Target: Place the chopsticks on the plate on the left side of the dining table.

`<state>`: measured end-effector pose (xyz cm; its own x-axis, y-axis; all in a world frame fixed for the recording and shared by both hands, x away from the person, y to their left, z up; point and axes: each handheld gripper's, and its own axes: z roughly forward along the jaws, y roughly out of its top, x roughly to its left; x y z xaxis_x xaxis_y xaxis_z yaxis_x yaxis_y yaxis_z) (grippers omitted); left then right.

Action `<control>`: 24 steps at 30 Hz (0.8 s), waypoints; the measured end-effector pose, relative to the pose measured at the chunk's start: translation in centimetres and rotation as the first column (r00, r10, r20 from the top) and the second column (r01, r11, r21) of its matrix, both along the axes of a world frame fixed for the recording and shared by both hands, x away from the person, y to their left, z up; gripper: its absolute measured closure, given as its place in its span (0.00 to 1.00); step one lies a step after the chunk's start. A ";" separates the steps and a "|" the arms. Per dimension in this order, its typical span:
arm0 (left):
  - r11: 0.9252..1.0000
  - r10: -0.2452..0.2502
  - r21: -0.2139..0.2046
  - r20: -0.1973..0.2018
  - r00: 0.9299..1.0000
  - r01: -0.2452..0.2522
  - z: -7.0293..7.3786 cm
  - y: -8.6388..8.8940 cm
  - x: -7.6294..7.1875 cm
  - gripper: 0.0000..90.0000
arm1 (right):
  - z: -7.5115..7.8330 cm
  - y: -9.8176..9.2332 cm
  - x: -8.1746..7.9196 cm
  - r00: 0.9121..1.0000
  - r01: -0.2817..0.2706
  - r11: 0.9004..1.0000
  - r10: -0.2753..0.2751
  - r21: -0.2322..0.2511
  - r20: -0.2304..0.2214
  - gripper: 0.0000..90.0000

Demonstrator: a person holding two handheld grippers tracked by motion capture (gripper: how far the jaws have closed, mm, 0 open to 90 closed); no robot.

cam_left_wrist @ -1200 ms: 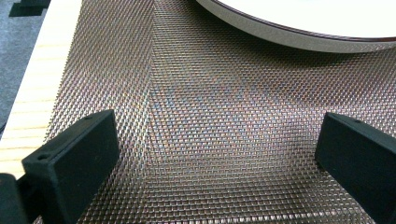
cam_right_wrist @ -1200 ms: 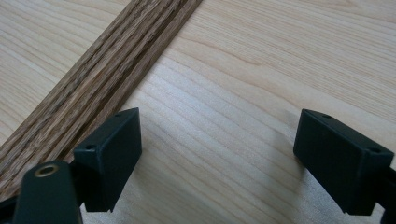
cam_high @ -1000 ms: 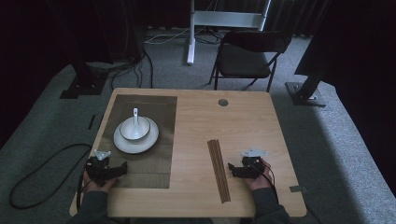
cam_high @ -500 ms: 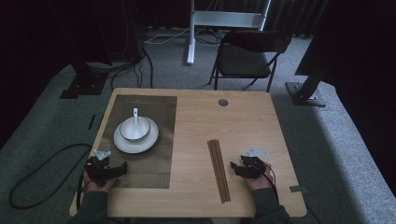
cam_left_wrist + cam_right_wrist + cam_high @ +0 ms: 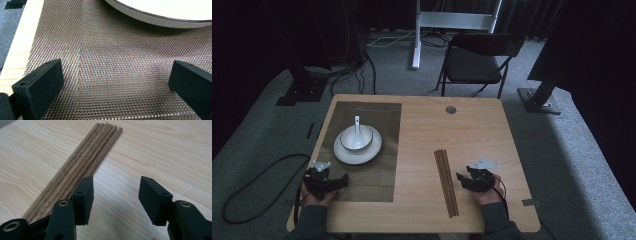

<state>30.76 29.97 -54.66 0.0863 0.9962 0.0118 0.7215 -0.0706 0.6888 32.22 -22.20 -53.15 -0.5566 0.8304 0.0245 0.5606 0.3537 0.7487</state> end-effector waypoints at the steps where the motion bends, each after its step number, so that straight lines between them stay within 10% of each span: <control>1: 1.000 0.000 0.000 0.000 1.000 0.000 0.0 0.0 0.0 0.00 | 0.1 0.1 -0.1 1.000 -0.001 1.000 0.001 0.007 0.002 0.52; 24: 1.000 0.001 -0.001 0.001 1.000 -0.001 0.0 0.0 0.0 0.00 | 0.6 2.5 -0.8 0.999 -0.046 0.998 0.046 0.033 -0.003 0.62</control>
<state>30.77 29.96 -54.66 0.0852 0.9963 0.0105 0.7207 -0.0689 0.6898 31.37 -19.73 -52.54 -0.5940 0.8027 0.0539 0.5472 0.3540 0.7585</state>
